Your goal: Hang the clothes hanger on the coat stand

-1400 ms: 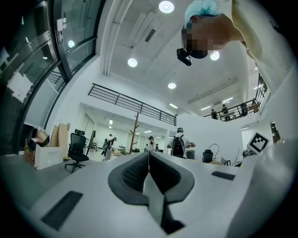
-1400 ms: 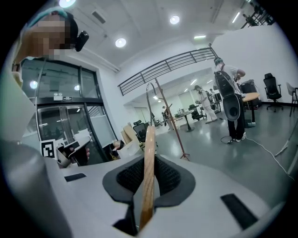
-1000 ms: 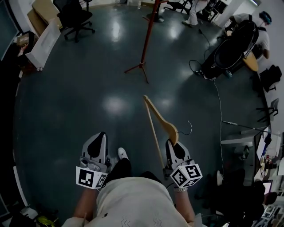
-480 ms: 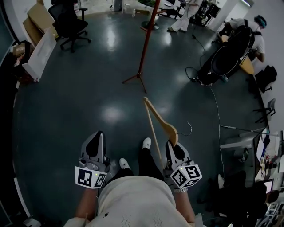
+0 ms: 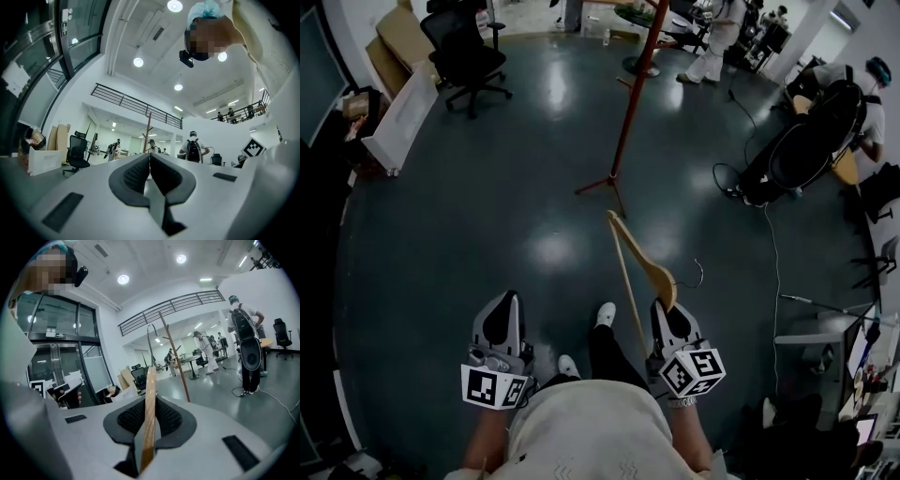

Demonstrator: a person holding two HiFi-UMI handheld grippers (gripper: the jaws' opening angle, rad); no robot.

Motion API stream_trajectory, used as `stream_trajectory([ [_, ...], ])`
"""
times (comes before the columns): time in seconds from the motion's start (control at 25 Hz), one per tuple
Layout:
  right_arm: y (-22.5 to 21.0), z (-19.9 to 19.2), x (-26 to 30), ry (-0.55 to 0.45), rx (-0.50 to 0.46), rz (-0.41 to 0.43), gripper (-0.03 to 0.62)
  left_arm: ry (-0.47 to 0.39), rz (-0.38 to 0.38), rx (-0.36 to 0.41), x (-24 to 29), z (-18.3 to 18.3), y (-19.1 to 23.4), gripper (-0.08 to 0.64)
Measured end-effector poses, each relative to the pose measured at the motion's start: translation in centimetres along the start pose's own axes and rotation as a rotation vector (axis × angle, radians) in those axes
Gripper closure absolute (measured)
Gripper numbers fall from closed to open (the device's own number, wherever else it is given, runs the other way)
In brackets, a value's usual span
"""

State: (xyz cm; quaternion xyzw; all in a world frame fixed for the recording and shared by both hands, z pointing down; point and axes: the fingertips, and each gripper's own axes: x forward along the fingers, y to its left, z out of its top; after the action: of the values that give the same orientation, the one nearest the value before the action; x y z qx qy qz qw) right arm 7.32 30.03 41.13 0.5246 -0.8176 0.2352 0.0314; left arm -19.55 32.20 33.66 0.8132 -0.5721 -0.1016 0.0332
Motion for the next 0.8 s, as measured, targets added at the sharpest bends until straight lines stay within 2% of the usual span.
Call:
stream_trajectory([
  [0.28, -5.3, 2.6, 7.3, 0.047, 0.072, 0.034, 0.523, 0.049, 0.008, 0.022, 9.5, -2.3, 0.2, 0.546],
  [0.52, -10.6, 5.6, 13.5, 0.071, 0.051, 0.042, 0.523, 0.066, 0.061, 0.029, 16.7, -3.4, -0.1, 0.546],
  [0.68, -14.0, 7.8, 17.4, 0.083, 0.007, 0.055, 0.523, 0.027, 0.114, 0.033, 20.9, -2.7, 0.0, 0.546],
  [0.8, -15.3, 9.3, 19.2, 0.084, -0.030, 0.077, 0.523, 0.006, 0.124, 0.043, 23.2, -2.2, -0.3, 0.546],
])
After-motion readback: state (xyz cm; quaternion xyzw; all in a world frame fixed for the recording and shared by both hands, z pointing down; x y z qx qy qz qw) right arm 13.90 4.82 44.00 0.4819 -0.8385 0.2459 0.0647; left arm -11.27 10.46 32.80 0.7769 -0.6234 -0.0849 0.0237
